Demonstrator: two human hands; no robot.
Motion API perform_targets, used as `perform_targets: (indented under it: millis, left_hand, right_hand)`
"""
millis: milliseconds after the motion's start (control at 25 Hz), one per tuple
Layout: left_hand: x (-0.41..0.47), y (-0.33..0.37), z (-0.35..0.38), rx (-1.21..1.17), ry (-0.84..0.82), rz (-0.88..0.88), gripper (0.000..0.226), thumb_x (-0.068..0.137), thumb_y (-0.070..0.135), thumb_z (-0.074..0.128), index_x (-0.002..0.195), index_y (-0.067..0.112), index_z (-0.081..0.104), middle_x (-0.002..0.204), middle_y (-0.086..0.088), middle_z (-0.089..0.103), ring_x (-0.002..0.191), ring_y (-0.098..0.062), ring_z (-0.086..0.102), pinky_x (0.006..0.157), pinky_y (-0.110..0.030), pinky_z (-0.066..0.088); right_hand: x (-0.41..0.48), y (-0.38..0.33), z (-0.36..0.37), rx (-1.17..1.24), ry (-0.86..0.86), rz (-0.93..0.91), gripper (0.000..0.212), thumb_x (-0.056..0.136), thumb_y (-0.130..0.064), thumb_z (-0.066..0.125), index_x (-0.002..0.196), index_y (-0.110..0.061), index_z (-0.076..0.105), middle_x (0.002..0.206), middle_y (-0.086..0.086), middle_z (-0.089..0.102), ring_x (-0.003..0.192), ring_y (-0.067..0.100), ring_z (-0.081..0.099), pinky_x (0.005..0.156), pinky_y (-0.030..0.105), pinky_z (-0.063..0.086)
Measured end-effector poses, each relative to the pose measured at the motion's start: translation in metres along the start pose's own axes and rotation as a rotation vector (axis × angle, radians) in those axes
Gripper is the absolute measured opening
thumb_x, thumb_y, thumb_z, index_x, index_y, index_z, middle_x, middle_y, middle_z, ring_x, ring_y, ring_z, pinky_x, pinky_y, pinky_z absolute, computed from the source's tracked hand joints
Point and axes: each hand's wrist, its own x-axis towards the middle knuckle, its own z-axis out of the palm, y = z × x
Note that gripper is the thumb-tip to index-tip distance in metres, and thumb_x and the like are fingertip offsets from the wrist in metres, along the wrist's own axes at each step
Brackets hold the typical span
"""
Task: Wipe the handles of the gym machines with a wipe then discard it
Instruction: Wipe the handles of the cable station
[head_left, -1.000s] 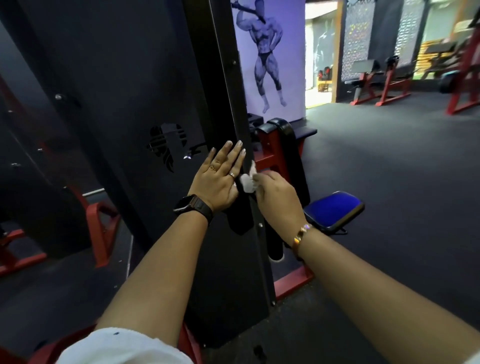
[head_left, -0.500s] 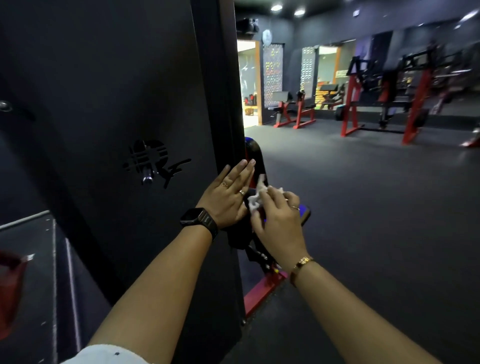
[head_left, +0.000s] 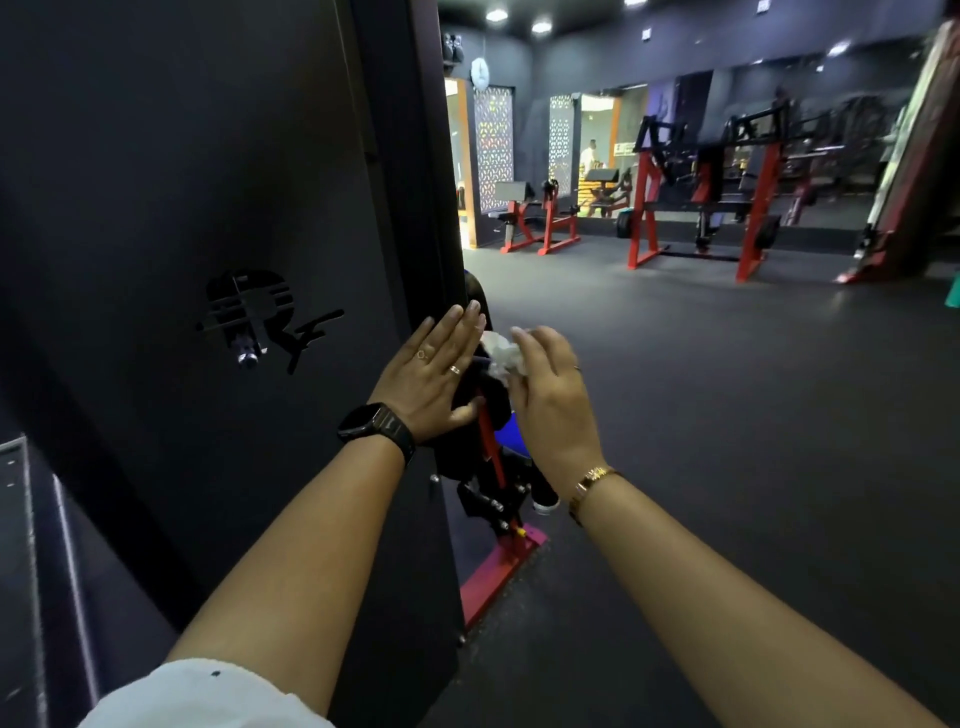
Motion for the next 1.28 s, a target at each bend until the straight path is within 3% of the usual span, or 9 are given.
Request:
perform_targets:
  millis: [160,360,480,600,800,960,1040,1160,1280]
  left_hand:
    - [-0.002,0.0,0.008,-0.051,0.105,-0.056,0.089,0.082,0.053,0.041,0.149,0.004,0.006,0.155,-0.011,0.006,0.146,-0.021,-0.012,0.117,-0.036,0.001]
    - [0.0,0.003,0.021,-0.238,0.182,-0.094,0.107,0.077,0.046,0.057,0.15,0.009,-0.013,0.158,-0.01,-0.011,0.146,-0.019,-0.016,0.118,-0.036,-0.002]
    - [0.002,0.014,0.024,-0.316,0.224,-0.188,0.093,0.083,0.044,0.04,0.15,0.009,-0.014,0.157,-0.006,-0.024,0.146,-0.018,-0.017,0.119,-0.034,-0.007]
    - [0.004,0.018,0.027,-0.325,0.234,-0.23,0.094,0.087,0.041,0.046,0.149,0.009,-0.015,0.156,-0.007,-0.025,0.146,-0.019,-0.017,0.119,-0.035,-0.008]
    - [0.005,0.015,0.023,-0.382,0.197,-0.215,0.125,0.07,0.034,0.076,0.149,0.01,-0.018,0.158,-0.013,-0.012,0.144,-0.018,-0.021,0.118,-0.035,-0.008]
    - [0.002,0.018,0.022,-0.298,0.184,-0.245,0.108,0.084,0.035,0.06,0.147,0.007,-0.023,0.153,-0.009,-0.033,0.143,-0.019,-0.027,0.118,-0.036,-0.012]
    - [0.003,0.016,0.021,-0.279,0.186,-0.22,0.105,0.083,0.036,0.059,0.148,0.004,-0.016,0.155,-0.011,-0.028,0.145,-0.021,-0.021,0.118,-0.036,-0.01]
    - [0.004,0.014,0.019,-0.341,0.19,-0.195,0.114,0.06,0.033,0.081,0.147,0.003,0.015,0.154,-0.014,0.009,0.145,-0.024,0.009,0.117,-0.036,-0.002]
    - [0.006,0.019,0.02,-0.342,0.186,-0.221,0.106,0.065,0.036,0.074,0.147,0.003,0.015,0.154,-0.014,0.015,0.146,-0.025,0.002,0.118,-0.036,-0.004]
  right_hand:
    - [0.008,-0.008,0.011,-0.156,-0.257,-0.237,0.029,0.079,0.0,0.067,0.108,0.001,0.066,0.107,0.016,0.065,0.098,0.033,0.061,0.083,0.04,0.054]
    - [-0.018,0.0,0.009,-0.182,0.027,-0.058,0.03,0.078,0.001,0.071,0.108,0.003,0.067,0.108,0.016,0.067,0.096,0.032,0.063,0.083,0.04,0.055]
    - [0.001,-0.025,0.031,-0.257,-0.086,-0.135,0.042,0.075,0.0,0.073,0.116,0.002,0.063,0.111,0.015,0.065,0.103,0.03,0.061,0.09,0.035,0.053]
    - [0.002,-0.026,0.03,-0.356,-0.175,-0.175,0.047,0.068,0.0,0.078,0.113,-0.003,0.066,0.109,0.01,0.068,0.101,0.027,0.064,0.087,0.032,0.054]
    - [-0.016,-0.019,0.01,-0.376,0.038,-0.008,0.034,0.071,0.003,0.077,0.104,0.001,0.069,0.097,0.013,0.069,0.086,0.029,0.064,0.072,0.035,0.058]
    - [0.004,-0.039,0.034,-0.391,-0.2,-0.083,0.037,0.083,-0.004,0.067,0.12,-0.004,0.062,0.115,0.011,0.065,0.109,0.028,0.059,0.094,0.033,0.051]
    - [-0.003,-0.034,0.027,-0.433,-0.213,-0.139,0.04,0.08,-0.002,0.069,0.12,-0.004,0.064,0.116,0.01,0.066,0.107,0.028,0.062,0.09,0.034,0.053]
    - [-0.025,-0.014,0.002,-0.415,0.042,-0.01,0.027,0.072,0.003,0.076,0.099,0.002,0.071,0.093,0.015,0.07,0.08,0.034,0.066,0.068,0.037,0.058]
    - [-0.015,-0.017,0.008,-0.374,0.096,0.031,0.02,0.075,0.001,0.074,0.094,0.003,0.07,0.089,0.016,0.069,0.079,0.034,0.065,0.069,0.036,0.057]
